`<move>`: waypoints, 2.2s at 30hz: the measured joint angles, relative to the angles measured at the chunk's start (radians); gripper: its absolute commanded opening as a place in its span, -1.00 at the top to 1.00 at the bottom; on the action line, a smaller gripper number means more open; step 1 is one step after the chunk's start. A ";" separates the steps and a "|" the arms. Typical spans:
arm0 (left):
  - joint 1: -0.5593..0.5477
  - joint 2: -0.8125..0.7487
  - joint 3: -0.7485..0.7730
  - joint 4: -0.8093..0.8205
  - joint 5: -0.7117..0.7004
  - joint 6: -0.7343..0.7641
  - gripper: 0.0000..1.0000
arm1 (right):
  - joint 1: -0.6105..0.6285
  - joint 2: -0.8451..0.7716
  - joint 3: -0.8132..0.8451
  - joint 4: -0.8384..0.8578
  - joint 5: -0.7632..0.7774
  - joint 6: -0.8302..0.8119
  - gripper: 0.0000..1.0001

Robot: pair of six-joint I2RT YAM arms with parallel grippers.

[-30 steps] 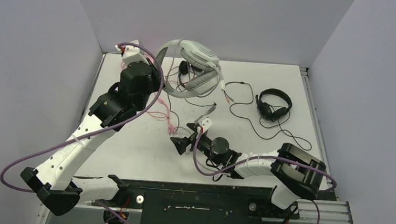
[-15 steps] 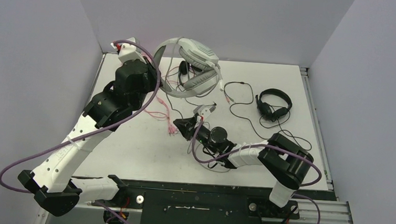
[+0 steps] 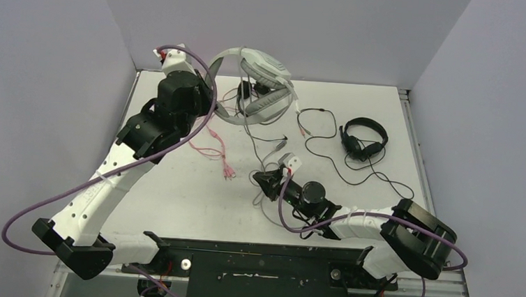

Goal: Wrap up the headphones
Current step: Wrap the headphones cable around the headphones.

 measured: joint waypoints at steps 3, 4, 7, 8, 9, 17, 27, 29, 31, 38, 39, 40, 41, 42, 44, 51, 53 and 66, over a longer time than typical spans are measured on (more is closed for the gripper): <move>0.001 0.003 0.016 -0.004 0.107 0.008 1.00 | -0.008 -0.020 0.001 -0.046 -0.002 -0.003 0.83; 0.001 0.003 0.021 -0.003 0.143 0.012 1.00 | -0.011 -0.026 0.002 -0.058 -0.001 -0.002 0.83; 0.000 0.003 0.037 -0.006 0.298 0.027 1.00 | -0.047 -0.050 0.008 -0.074 -0.013 0.011 0.81; 0.000 0.002 0.040 -0.008 0.343 0.031 1.00 | -0.068 -0.061 0.008 -0.072 -0.026 0.023 0.81; 0.000 0.000 0.043 -0.011 0.384 0.035 1.00 | -0.086 -0.068 0.008 -0.068 -0.031 0.031 0.81; 0.001 -0.013 0.043 -0.063 0.682 0.100 1.00 | -0.293 -0.150 0.018 -0.034 -0.232 0.127 0.82; -0.003 -0.018 -0.024 -0.065 1.003 0.383 1.00 | -0.423 -0.355 0.057 -0.195 -0.551 0.182 0.76; -0.007 -0.021 -0.036 -0.074 1.023 0.467 1.00 | -0.432 -0.365 0.083 -0.262 -0.608 0.183 0.73; -0.017 -0.037 -0.056 -0.084 1.018 0.562 1.00 | -0.443 -0.365 0.105 -0.319 -0.666 0.188 0.71; -0.050 -0.137 -0.167 -0.133 0.886 0.896 1.00 | -0.465 -0.315 0.199 -0.422 -0.852 0.241 0.80; -0.056 -0.145 -0.181 -0.138 0.864 0.946 1.00 | -0.466 -0.298 0.206 -0.411 -0.883 0.264 0.82; -0.061 -0.151 -0.194 -0.142 0.843 0.995 1.00 | -0.467 -0.280 0.210 -0.396 -0.913 0.290 0.84; -0.069 -0.156 -0.208 -0.144 0.820 1.044 1.00 | -0.467 -0.257 0.211 -0.374 -0.946 0.321 0.85; -0.081 -0.158 -0.220 -0.146 0.795 1.089 1.00 | -0.466 -0.231 0.211 -0.349 -0.979 0.357 0.86; -0.108 -0.159 -0.240 -0.149 0.739 1.170 1.00 | -0.467 -0.181 0.211 -0.300 -1.031 0.423 0.89; -0.165 -0.155 -0.250 -0.145 0.586 1.329 1.00 | -0.465 -0.043 0.221 -0.085 -1.144 0.680 0.95; -0.165 -0.159 -0.253 -0.127 0.569 1.359 1.00 | -0.465 -0.019 0.237 -0.044 -1.161 0.729 0.91; -0.179 -0.179 -0.306 0.033 0.415 1.538 1.00 | -0.464 0.016 0.270 0.053 -1.204 0.898 0.78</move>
